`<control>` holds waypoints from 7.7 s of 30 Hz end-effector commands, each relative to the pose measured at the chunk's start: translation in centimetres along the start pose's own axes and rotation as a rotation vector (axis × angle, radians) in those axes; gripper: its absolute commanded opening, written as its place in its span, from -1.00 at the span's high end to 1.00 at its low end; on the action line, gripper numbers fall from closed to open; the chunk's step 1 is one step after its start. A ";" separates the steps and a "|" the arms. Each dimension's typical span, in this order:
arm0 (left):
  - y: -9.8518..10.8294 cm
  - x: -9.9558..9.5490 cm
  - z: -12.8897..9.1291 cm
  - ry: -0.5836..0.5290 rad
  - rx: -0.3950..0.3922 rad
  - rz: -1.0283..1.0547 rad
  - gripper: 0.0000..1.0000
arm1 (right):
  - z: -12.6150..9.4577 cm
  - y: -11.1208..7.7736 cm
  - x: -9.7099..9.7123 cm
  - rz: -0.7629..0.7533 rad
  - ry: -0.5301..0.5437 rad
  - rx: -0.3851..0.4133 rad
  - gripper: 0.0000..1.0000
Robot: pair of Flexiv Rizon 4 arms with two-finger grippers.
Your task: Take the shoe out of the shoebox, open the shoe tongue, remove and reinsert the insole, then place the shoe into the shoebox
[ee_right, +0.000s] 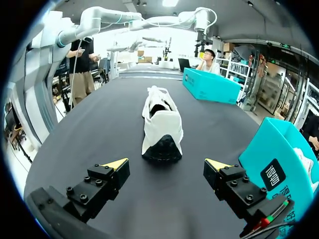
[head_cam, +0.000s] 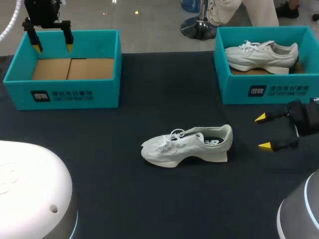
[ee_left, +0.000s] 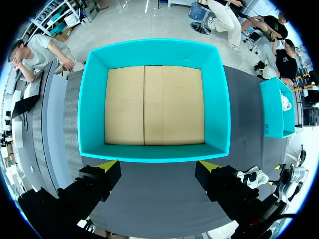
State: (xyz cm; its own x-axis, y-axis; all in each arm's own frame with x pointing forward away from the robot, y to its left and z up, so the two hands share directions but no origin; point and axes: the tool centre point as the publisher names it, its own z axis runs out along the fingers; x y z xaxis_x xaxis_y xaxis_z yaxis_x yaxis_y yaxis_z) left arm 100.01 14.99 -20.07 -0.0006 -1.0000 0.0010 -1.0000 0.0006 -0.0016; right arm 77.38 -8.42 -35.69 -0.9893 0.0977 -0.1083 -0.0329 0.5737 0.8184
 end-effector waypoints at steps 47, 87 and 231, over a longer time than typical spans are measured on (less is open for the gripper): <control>0.0 0.0 0.0 -0.001 -0.001 0.000 -1.00 | 7.8 -0.3 1.2 -0.047 -0.035 -0.186 -1.00; 0.0 0.0 0.0 -0.001 -0.001 0.000 -1.00 | 13.2 1.2 1.3 0.009 0.017 -0.205 -1.00; 23.8 43.9 9.9 -0.100 0.002 0.235 -1.00 | 14.1 0.9 1.8 0.054 0.014 -0.203 1.00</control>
State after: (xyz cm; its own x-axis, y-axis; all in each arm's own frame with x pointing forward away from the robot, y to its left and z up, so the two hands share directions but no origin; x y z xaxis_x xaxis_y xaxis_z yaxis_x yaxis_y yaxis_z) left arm 76.62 -25.94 -29.50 -0.2378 -0.9710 -0.0249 -0.9713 0.2378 -0.0003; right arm 77.68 3.63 -42.97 -0.9923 0.1113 -0.0539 -0.0063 0.3900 0.9208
